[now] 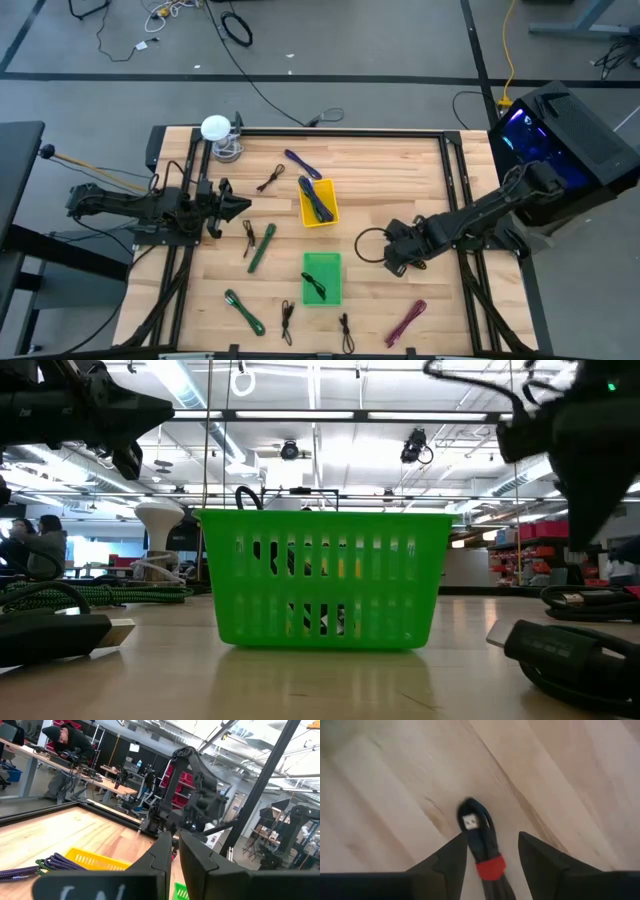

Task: Pick & Place USB Port
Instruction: Put the black charger cable into the green bin

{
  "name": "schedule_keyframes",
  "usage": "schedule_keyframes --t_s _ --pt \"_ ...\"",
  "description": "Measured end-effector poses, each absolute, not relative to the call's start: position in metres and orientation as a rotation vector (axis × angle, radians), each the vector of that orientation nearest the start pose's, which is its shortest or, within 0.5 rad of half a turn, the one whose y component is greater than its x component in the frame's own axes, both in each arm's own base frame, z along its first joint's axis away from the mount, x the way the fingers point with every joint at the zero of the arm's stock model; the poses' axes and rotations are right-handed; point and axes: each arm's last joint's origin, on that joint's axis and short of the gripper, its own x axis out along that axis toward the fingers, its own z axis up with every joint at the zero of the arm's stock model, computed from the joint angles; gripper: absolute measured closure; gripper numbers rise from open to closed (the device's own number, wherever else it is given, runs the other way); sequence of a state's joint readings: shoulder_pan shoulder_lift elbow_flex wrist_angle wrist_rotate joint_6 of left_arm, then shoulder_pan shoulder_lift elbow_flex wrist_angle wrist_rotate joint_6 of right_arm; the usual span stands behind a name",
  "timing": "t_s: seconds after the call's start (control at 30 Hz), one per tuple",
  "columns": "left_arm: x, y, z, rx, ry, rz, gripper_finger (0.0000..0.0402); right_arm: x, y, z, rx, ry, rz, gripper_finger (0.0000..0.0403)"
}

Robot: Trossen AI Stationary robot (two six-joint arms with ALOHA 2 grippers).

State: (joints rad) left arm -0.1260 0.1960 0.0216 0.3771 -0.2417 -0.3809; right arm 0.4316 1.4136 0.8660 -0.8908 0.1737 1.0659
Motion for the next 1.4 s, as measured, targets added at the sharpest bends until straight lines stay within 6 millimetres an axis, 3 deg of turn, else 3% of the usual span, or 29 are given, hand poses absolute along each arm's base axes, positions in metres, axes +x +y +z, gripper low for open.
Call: schedule_keyframes --t_s 0.3,0.53,0.63,0.73,0.87,0.97,1.17,1.27,1.4 --pt "0.107 -0.007 0.191 -0.416 -0.219 0.076 0.0362 0.200 0.092 0.159 0.566 1.339 -0.488 0.0200" --pt "0.107 -0.006 0.191 -0.415 -0.219 0.077 0.0362 0.194 0.090 0.139 0.604 1.314 -0.446 0.0208" --pt "0.107 -0.007 0.191 -0.413 -0.219 0.076 0.0362 0.192 0.089 0.134 0.616 1.301 -0.452 0.0255" --pt "0.107 -0.006 0.191 -0.406 -0.219 0.078 0.0362 0.192 0.088 0.134 0.590 1.308 -0.425 0.0352" --pt "0.107 -0.006 0.191 -0.406 -0.220 0.082 0.0362 0.199 0.084 0.136 0.631 1.277 -0.425 0.0369" --pt "0.107 -0.006 0.191 -0.408 -0.223 0.103 0.0362 0.219 0.081 0.148 0.649 1.156 -0.364 0.0369" --pt "0.107 -0.006 0.191 -0.419 -0.221 0.100 0.0362 0.259 0.081 0.192 0.641 0.873 -0.266 0.0369" --pt "0.107 -0.006 0.190 -0.433 -0.220 0.097 0.0362 0.275 0.092 0.216 0.668 0.662 -0.185 0.0369" --pt "0.107 -0.007 0.190 -0.442 -0.212 0.053 0.0362 0.280 0.113 0.231 0.699 0.453 -0.142 0.0369"
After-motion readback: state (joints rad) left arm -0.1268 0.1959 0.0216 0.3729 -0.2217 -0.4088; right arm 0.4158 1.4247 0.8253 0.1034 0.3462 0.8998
